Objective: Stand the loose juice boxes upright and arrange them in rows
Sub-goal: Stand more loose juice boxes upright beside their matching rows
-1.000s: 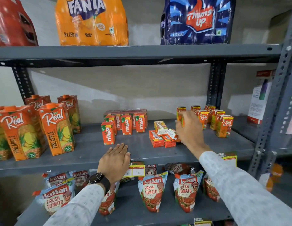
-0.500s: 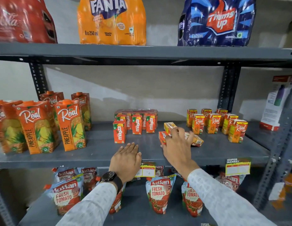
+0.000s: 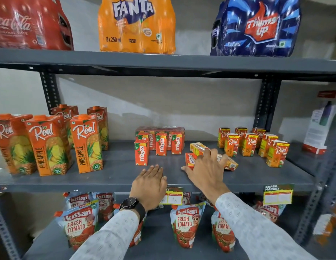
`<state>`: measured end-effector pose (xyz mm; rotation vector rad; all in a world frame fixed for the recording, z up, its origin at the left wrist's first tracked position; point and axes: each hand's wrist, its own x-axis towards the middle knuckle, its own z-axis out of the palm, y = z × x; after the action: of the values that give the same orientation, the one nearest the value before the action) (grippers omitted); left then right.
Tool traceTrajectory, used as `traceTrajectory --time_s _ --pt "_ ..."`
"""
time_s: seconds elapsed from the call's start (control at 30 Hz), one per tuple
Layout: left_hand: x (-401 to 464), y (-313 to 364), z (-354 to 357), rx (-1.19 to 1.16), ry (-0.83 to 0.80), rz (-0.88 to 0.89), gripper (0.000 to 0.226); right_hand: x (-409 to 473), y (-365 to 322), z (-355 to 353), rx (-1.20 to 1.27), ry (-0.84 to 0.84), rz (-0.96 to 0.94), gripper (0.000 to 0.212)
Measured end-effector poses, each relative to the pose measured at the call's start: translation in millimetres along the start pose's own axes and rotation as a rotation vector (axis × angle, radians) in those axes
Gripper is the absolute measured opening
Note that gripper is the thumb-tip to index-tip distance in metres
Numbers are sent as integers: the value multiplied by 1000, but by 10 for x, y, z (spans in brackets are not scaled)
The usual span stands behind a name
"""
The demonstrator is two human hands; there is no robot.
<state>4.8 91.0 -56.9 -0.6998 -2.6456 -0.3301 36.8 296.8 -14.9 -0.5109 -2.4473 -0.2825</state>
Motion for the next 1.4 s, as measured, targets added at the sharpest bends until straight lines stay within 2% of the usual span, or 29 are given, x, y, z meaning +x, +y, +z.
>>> traceTrajectory --time_s 0.1,0.27,0.37,0.53,0.6,0.7,0.83,1.0,1.13,1.3,1.4 --pt "-8 -7 5 -1 5 0 67 38 -49 -17 26 -44 20 62" --pt "-4 -9 12 12 14 9 62 92 -55 9 141 -101 -66 46" --pt "-3 -12 17 16 15 10 62 83 -77 0 122 -144 -59 57" --pt "-9 -14 18 21 31 12 59 117 -81 -95 165 -220 -25 52" --pt "-8 -15 19 24 36 8 59 173 -59 -167 206 -203 -32 56" --pt "-7 -18 23 22 34 8 61 316 -25 -286 356 -151 -97 63" --pt "-4 -23 33 23 28 9 61 507 -76 -385 661 -267 -161 65" --pt "-1 -16 30 10 24 10 68 587 -197 -299 787 -357 -306 68" --pt "-1 -20 34 12 31 11 68 544 -301 -174 931 -350 -289 60" --pt "-3 -25 40 14 39 9 69 515 -296 -89 871 -224 -326 60" --pt "5 -28 48 20 45 10 69 534 -223 -85 861 -277 -281 63"
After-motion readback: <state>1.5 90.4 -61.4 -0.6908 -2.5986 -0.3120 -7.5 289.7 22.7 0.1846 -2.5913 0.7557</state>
